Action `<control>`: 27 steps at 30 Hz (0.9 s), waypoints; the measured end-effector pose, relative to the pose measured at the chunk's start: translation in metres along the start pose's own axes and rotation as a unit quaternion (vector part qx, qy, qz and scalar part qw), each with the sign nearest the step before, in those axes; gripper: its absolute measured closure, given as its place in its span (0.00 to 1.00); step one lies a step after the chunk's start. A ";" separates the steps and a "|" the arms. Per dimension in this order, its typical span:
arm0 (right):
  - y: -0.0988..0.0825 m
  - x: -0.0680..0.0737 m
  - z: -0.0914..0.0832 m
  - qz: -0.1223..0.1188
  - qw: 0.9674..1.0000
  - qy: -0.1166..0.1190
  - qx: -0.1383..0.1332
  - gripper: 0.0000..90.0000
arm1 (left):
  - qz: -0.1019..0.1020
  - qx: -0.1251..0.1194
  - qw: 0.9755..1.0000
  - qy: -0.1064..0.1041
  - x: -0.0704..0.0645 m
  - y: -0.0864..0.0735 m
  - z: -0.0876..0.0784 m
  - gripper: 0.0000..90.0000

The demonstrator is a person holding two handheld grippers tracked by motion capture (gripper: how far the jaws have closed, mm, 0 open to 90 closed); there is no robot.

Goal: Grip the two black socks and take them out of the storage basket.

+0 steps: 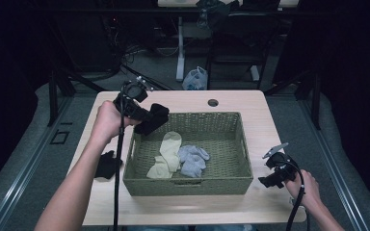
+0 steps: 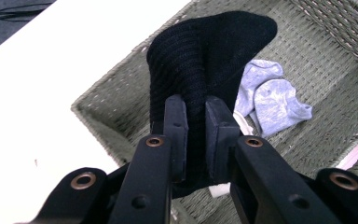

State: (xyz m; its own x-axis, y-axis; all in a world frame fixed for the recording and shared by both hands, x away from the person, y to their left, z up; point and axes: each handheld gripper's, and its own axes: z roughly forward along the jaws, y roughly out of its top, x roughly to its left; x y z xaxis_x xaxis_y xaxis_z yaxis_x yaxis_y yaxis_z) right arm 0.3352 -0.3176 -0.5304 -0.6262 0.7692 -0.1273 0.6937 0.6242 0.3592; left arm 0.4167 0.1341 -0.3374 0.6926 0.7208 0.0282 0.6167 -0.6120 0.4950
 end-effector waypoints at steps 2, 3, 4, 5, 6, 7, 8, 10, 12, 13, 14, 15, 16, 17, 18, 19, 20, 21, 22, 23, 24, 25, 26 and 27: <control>-0.001 0.000 0.001 0.005 1.000 0.002 -0.006 0.17 | -0.005 -0.001 1.000 0.005 0.004 -0.003 -0.005 0.90; 0.000 0.000 0.000 0.001 1.000 0.000 0.000 0.17 | -0.008 -0.003 1.000 0.006 0.006 -0.004 -0.006 0.90; 0.000 0.000 0.000 0.000 1.000 -0.001 0.001 0.17 | -0.010 -0.002 1.000 0.008 0.008 -0.005 -0.008 0.90; 0.000 0.000 0.000 0.000 1.000 0.000 0.001 0.17 | -0.012 -0.003 1.000 0.010 0.010 -0.007 -0.009 0.90; 0.000 0.000 0.000 0.000 1.000 0.000 0.000 0.17 | -0.015 -0.003 1.000 0.010 0.012 -0.009 -0.011 0.90; 0.000 0.000 0.000 0.000 1.000 -0.001 0.000 0.17 | -0.018 -0.003 1.000 0.012 0.014 -0.011 -0.012 0.90; 0.000 0.000 0.000 0.000 1.000 0.000 0.001 0.17 | -0.019 -0.003 1.000 0.012 0.016 -0.013 -0.014 0.90; 0.000 0.000 0.000 0.000 1.000 -0.001 0.000 0.17 | -0.027 -0.005 0.999 0.016 0.020 -0.018 -0.017 0.90; 0.000 0.000 0.000 0.000 1.000 -0.001 0.001 0.17 | -0.034 -0.005 0.999 0.019 0.024 -0.022 -0.020 0.90; 0.000 0.000 0.000 0.000 1.000 -0.001 0.001 0.17 | -0.037 -0.005 0.999 0.021 0.027 -0.026 -0.022 0.90; 0.000 0.000 0.000 0.000 1.000 -0.001 0.000 0.17 | -0.040 -0.005 0.999 0.023 0.028 -0.028 -0.023 0.90; 0.000 0.000 0.000 0.000 1.000 -0.001 0.000 0.17 | -0.045 -0.004 0.999 0.026 0.031 -0.033 -0.024 0.90; 0.000 0.000 0.000 0.000 1.000 -0.001 0.000 0.17 | -0.051 -0.002 0.998 0.029 0.034 -0.037 -0.025 0.90; 0.000 0.000 0.000 0.000 1.000 -0.001 0.001 0.17 | -0.053 -0.001 0.998 0.032 0.036 -0.040 -0.025 0.90; 0.000 0.000 0.000 0.000 1.000 -0.001 0.000 0.17 | -0.060 0.001 0.998 0.035 0.039 -0.045 -0.025 0.90; 0.000 0.000 0.000 0.000 1.000 -0.001 0.000 0.17 | -0.064 0.004 0.997 0.037 0.042 -0.050 -0.025 0.90; 0.000 0.000 0.000 0.000 1.000 -0.001 0.000 0.17 | -0.069 0.005 0.997 0.038 0.046 -0.055 -0.025 0.90; 0.000 0.000 0.000 0.000 1.000 -0.002 0.001 0.17 | -0.073 0.006 0.997 0.039 0.048 -0.058 -0.025 0.90; 0.000 0.000 0.000 0.000 1.000 -0.001 0.001 0.17 | -0.079 0.007 0.996 0.041 0.052 -0.064 -0.024 0.90; 0.000 0.000 0.000 -0.003 1.000 -0.001 0.005 0.17 | -0.084 0.008 0.996 0.041 0.054 -0.068 -0.024 0.90; 0.000 0.000 0.001 -0.001 1.000 0.000 0.002 0.17 | -0.087 0.009 0.995 0.041 0.056 -0.071 -0.023 0.90; 0.001 0.000 -0.001 -0.006 1.000 -0.010 0.008 0.17 | -0.094 0.008 0.995 0.041 0.059 -0.077 -0.022 0.90; 0.000 0.001 0.001 -0.001 1.000 -0.003 0.002 0.17 | -0.098 0.010 0.994 0.041 0.061 -0.081 -0.022 0.90; 0.000 0.001 0.001 0.002 1.000 -0.003 -0.003 0.17 | -0.102 0.011 0.994 0.041 0.062 -0.084 -0.021 0.90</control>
State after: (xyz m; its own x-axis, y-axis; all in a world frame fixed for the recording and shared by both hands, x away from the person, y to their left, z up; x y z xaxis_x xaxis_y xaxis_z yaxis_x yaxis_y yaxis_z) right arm 0.3348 -0.3163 -0.5315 -0.6209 0.7729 -0.1303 0.6946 0.6196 0.3655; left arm 0.4003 0.2370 -0.3586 0.5205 0.8539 0.0010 0.7492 -0.4573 0.4792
